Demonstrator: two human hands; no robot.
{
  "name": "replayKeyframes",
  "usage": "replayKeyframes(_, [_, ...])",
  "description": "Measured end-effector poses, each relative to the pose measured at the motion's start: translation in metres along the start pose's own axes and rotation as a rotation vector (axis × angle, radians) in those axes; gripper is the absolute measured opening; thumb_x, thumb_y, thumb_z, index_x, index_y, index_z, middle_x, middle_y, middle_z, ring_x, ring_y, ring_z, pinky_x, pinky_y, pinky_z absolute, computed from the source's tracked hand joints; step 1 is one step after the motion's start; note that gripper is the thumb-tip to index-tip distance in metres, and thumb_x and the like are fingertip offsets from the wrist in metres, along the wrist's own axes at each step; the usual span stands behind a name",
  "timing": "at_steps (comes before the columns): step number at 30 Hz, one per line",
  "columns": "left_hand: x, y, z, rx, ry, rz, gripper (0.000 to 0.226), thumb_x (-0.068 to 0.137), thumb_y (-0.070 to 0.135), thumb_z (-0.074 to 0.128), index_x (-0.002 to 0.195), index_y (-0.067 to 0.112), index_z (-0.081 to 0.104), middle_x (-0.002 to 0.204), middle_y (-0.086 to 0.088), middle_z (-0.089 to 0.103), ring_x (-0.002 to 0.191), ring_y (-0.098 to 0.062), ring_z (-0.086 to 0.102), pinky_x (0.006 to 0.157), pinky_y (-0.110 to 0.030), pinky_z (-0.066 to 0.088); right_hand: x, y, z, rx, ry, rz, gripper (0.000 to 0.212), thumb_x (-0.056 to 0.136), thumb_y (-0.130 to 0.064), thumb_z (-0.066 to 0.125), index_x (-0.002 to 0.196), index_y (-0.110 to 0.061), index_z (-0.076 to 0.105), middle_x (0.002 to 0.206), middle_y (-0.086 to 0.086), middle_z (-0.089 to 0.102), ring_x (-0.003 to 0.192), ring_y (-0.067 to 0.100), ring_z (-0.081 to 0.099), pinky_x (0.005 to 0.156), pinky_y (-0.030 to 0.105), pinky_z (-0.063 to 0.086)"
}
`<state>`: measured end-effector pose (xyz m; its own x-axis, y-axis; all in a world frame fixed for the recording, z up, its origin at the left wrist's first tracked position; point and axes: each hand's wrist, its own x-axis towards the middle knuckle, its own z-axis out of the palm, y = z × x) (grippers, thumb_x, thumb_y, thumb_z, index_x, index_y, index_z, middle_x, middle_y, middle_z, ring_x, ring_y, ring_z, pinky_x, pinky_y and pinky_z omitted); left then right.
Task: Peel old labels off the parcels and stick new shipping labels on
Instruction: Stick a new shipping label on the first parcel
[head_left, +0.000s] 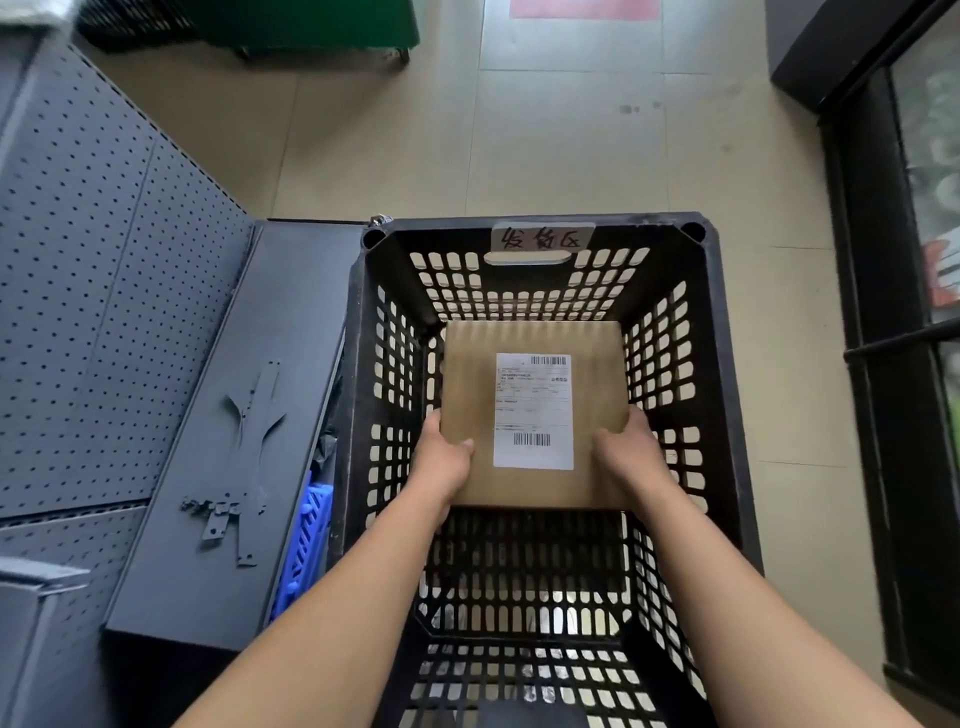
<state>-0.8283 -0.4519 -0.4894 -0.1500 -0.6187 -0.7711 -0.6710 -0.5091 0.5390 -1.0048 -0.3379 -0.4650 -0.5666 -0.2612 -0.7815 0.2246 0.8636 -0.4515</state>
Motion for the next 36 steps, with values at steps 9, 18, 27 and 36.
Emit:
replayKeyframes(9, [0.022, -0.010, 0.002, 0.097, 0.026, -0.058, 0.062, 0.102, 0.014, 0.055, 0.157, 0.026, 0.029, 0.141, 0.000, 0.058, 0.118, -0.021, 0.059, 0.105, -0.038, 0.048, 0.026, 0.013, 0.013, -0.054, 0.006, -0.017, 0.070, 0.077, -0.024, 0.050, 0.145, -0.016, 0.038, 0.139, 0.007, 0.053, 0.125, 0.027, 0.053, 0.108, 0.046, 0.044])
replayKeyframes(18, [0.005, 0.010, -0.002, 0.440, 0.059, 0.054, 0.078, 0.101, 0.029, 0.054, 0.162, 0.019, 0.006, 0.164, -0.003, 0.028, 0.139, -0.027, 0.045, 0.105, -0.040, 0.044, 0.000, 0.000, 0.018, -0.267, 0.014, -0.160, 0.072, 0.094, -0.015, 0.047, 0.157, -0.009, 0.012, 0.160, 0.014, 0.020, 0.145, 0.028, 0.030, 0.119, 0.039, 0.029])
replayKeyframes(27, [-0.051, 0.058, -0.024, 0.743, 0.054, 0.319, 0.062, 0.104, 0.032, 0.045, 0.161, 0.022, 0.020, 0.167, 0.002, 0.021, 0.152, -0.019, 0.026, 0.121, -0.042, 0.029, -0.051, -0.033, -0.011, -0.497, -0.004, -0.378, 0.055, 0.099, -0.022, 0.042, 0.151, -0.007, 0.030, 0.159, 0.012, 0.026, 0.146, 0.025, 0.028, 0.116, 0.037, 0.027])
replayKeyframes(36, [-0.155, 0.125, -0.089, 0.752, 0.181, 0.512, 0.041, 0.102, 0.034, 0.045, 0.142, 0.024, 0.050, 0.142, 0.005, 0.057, 0.125, -0.019, 0.056, 0.102, -0.037, 0.046, -0.144, -0.086, -0.064, -0.654, 0.046, -0.558, 0.050, 0.100, -0.030, 0.042, 0.148, -0.017, 0.041, 0.154, 0.000, 0.037, 0.138, 0.017, 0.041, 0.111, 0.037, 0.038])
